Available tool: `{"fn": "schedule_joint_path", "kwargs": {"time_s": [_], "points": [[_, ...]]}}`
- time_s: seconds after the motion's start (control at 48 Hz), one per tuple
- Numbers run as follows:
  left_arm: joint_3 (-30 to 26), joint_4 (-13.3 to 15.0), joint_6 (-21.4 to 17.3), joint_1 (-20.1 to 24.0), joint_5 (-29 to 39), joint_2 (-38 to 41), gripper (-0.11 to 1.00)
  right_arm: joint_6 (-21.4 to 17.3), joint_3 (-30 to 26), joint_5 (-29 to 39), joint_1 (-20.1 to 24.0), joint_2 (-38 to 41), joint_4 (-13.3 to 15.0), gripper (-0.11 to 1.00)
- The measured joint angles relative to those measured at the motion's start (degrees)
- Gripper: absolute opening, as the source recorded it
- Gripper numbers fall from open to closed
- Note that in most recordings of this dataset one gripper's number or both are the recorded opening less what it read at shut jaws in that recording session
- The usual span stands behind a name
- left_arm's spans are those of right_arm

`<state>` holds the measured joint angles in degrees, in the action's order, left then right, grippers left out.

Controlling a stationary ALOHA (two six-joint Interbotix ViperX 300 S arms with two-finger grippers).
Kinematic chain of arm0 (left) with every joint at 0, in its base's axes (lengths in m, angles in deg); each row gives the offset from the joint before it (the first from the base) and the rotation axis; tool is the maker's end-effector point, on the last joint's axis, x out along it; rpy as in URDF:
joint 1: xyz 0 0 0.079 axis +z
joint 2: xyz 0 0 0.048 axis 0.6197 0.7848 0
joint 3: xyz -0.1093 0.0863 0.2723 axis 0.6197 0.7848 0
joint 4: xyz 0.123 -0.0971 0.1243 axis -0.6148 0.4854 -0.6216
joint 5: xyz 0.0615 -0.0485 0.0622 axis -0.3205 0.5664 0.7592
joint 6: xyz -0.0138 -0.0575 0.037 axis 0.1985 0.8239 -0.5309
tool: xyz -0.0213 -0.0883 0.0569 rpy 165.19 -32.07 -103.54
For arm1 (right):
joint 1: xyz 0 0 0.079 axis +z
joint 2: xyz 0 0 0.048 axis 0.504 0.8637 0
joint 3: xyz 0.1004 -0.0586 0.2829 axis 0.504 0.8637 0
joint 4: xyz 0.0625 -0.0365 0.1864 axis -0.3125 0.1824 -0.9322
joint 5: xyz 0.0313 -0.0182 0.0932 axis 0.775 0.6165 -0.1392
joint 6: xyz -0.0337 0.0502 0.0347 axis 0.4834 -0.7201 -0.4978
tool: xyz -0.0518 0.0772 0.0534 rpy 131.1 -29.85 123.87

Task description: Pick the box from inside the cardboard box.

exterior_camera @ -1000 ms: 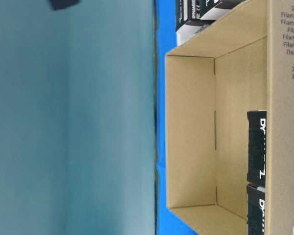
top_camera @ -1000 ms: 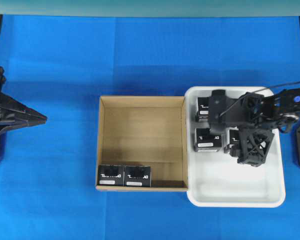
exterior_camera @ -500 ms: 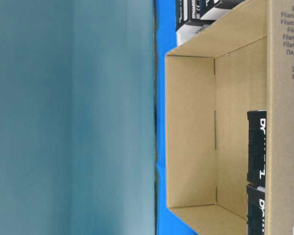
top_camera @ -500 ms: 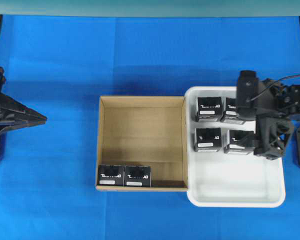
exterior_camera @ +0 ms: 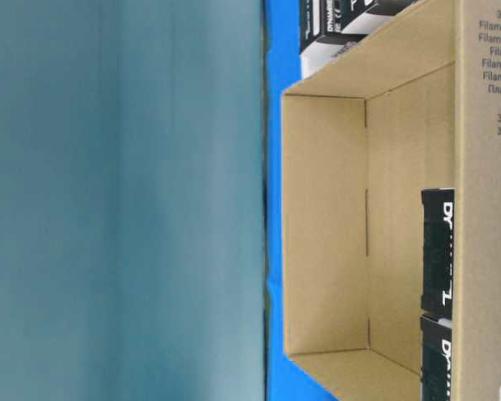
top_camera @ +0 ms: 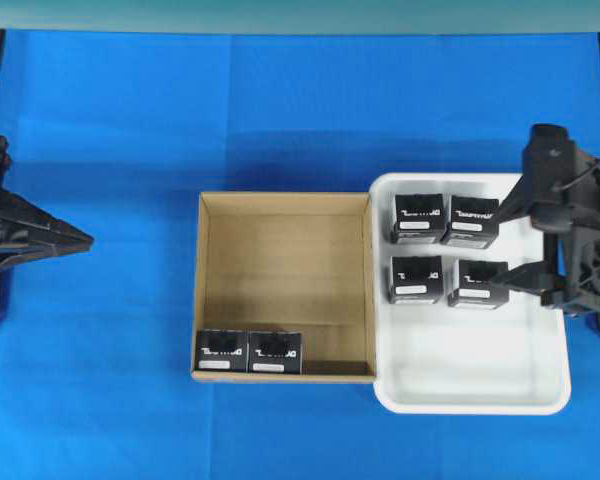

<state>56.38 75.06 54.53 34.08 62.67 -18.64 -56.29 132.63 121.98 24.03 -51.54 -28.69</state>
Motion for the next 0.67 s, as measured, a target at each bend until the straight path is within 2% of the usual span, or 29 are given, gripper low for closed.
{"fn": "schedule_joint_path", "kwargs": {"time_s": [0.083,0.271,0.354,0.666], "points": [[-0.09,0.00,0.00,-0.18,0.00,0.00,-0.07,-0.44,-1.14,1.76,0.00,-1.14,-0.09,0.95],[-0.09,0.00,0.00,-0.35,0.00,0.00,-0.07,-4.13,-6.42,8.79,-0.35,-4.75,0.18,0.95],[-0.09,-0.09,0.00,-0.35,0.00,0.00,-0.07,-4.31,-7.82,10.99,-0.44,-6.33,0.35,0.95],[-0.09,0.00,0.00,-0.35,-0.09,0.00,-0.07,-4.39,-8.26,11.87,-0.44,-10.37,0.44,0.95]]}}
